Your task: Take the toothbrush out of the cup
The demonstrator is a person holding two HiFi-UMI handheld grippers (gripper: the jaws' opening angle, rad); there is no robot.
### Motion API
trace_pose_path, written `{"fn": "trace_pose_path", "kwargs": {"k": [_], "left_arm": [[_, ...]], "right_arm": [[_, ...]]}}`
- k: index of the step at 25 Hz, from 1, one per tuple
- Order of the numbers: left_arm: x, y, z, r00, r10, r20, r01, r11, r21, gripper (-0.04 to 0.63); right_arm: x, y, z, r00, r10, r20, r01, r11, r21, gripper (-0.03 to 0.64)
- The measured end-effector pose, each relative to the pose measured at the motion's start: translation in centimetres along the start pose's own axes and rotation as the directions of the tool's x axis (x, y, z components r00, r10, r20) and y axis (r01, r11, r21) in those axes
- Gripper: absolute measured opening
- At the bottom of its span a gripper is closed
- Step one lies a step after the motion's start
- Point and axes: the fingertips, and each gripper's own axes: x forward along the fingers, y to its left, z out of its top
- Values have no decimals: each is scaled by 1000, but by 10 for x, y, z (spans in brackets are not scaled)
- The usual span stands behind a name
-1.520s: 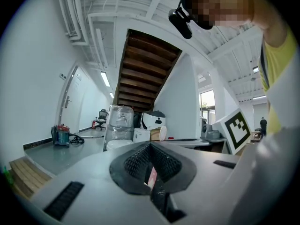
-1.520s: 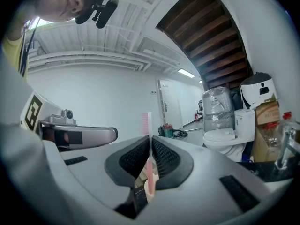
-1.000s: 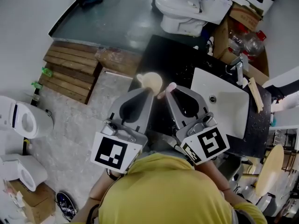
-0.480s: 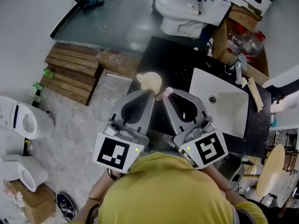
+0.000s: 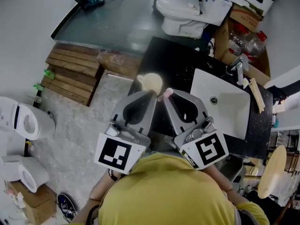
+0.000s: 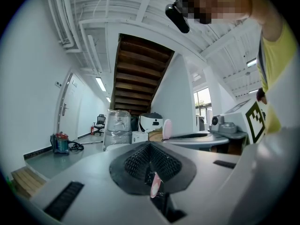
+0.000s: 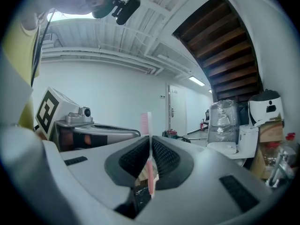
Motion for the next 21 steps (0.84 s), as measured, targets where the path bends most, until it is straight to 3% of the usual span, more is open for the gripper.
{"fn": "trace_pose_path", "kwargs": {"k": [21], "left_arm": [[3,10,-4,1000,13,-8,-13,1000,-8,9]], "right_arm": [[12,-1,-4,1000,28,-13,-28,1000,2,35]]}}
